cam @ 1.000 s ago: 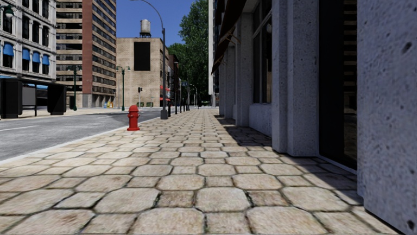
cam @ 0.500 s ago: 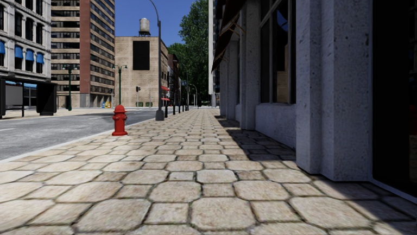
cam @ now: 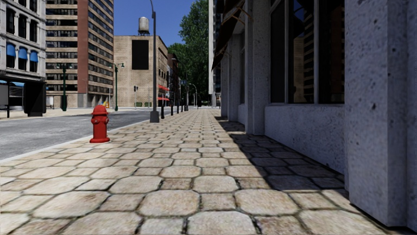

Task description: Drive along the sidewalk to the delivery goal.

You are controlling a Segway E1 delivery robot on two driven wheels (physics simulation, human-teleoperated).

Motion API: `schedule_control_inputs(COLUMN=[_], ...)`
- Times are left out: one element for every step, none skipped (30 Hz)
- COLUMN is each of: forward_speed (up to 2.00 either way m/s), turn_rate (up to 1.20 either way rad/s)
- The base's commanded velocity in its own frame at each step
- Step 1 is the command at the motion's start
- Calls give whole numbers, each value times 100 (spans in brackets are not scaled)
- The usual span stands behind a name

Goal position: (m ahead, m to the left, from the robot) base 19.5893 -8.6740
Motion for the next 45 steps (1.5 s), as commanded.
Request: schedule_control_inputs(forward_speed=[200,200,200,200,200,200,200,200,200,200,200,200,200,200,200,200,200,200,200,200,200,200,200,200,200,200,200,200,200,200,200,200,200,200,200,200,200,200,200,200,200,200,200,200,200], turn_rate=[0,0,0,0,0,0,0,7,18,17,17,6,0,0,0,0,0,0,0,0,0,0,0,0,0,0,0,0,0,0,0,0,0,0,0,0,0,0,0,0,0,0,0,0,0])
